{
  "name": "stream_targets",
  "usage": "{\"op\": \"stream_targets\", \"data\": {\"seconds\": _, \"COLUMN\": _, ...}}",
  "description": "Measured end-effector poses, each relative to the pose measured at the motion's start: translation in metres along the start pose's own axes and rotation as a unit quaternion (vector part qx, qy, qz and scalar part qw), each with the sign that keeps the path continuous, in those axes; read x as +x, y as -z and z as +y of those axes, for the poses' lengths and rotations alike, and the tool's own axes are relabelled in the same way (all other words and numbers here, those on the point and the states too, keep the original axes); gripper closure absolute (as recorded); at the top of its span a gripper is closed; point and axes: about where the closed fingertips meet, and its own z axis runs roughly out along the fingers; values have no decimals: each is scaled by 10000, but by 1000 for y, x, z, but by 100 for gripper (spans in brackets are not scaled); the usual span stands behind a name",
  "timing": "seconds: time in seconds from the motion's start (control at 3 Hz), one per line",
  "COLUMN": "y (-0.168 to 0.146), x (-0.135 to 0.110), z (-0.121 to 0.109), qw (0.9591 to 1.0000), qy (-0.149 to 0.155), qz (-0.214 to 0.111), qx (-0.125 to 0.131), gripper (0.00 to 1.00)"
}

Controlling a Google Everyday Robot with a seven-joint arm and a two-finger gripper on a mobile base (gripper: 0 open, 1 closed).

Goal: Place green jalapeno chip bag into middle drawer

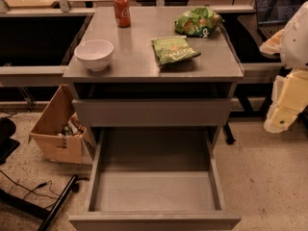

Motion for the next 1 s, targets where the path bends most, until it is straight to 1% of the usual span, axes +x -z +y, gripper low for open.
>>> {"op": "stream_targets", "data": {"seconds": 0.33, "y": 0, "x": 0, "z": 0, "qw": 10000, "qy": 0, "qz": 0, "qx": 0, "gripper": 0}}
{"op": "stream_targets", "data": {"seconds": 0.67, "y": -10, "x": -14, "z": -38, "qw": 9982, "qy": 97, "qz": -516, "qx": 273, "gripper": 0}}
{"op": "stream_targets", "data": {"seconds": 1.0, "y": -29, "x": -54, "z": -133, "qw": 9776, "qy": -212, "qz": -1931, "qx": 817, "gripper": 0}}
